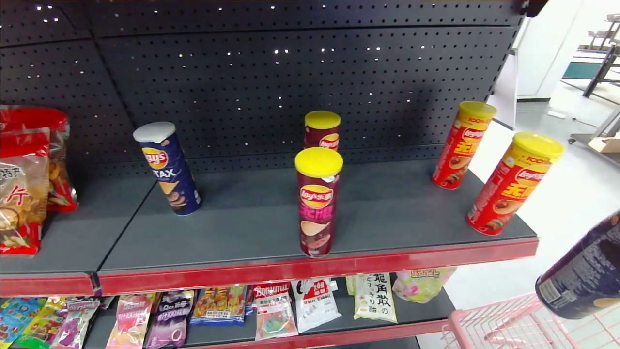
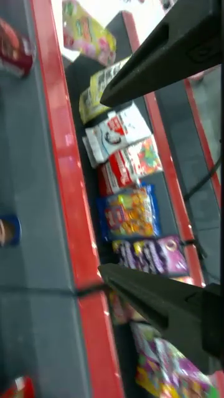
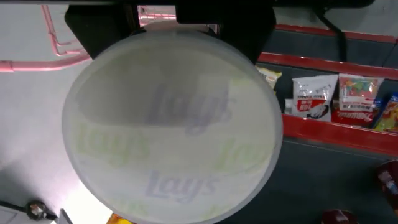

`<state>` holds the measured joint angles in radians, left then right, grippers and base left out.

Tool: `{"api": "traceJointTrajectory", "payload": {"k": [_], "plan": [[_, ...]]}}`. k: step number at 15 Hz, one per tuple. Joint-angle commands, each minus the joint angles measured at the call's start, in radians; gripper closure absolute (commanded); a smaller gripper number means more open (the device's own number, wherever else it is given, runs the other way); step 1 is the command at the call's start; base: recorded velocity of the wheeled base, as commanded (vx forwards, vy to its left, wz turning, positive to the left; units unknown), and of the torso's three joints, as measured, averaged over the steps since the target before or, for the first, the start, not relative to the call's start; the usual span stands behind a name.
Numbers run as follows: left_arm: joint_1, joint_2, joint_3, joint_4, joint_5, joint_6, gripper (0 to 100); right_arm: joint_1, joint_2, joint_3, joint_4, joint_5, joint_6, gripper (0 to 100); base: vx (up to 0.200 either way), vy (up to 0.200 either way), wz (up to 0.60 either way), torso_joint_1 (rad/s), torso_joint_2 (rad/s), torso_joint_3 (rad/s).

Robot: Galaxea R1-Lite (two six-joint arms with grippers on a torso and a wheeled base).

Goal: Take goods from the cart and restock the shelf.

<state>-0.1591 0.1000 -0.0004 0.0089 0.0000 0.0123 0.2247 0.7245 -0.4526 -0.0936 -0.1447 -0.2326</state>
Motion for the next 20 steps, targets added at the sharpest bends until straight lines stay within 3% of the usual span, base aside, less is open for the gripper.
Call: {"api": "traceJointTrajectory", "payload": {"k": [1,9,20], "plan": [[0.0,0.0,0.0,0.0,0.0,0.0,0,-0.011,-0.085,0.029,0.0,0.002,-0.001,100,0.0,0.0,0.0,0.0,0.0,0.0],[0.0,0.0,0.0,0.0,0.002,0.001,0,-0.031,-0.178,0.068,0.0,-0.003,0.006,100,0.0,0.0,0.0,0.0,0.0,0.0],[0.0,0.001,0.0,0.0,0.0,0.001,0,-0.031,-0.174,0.087,0.0,0.0,0.009,100,0.0,0.2,0.0,0.003,0.0,0.001]]}}
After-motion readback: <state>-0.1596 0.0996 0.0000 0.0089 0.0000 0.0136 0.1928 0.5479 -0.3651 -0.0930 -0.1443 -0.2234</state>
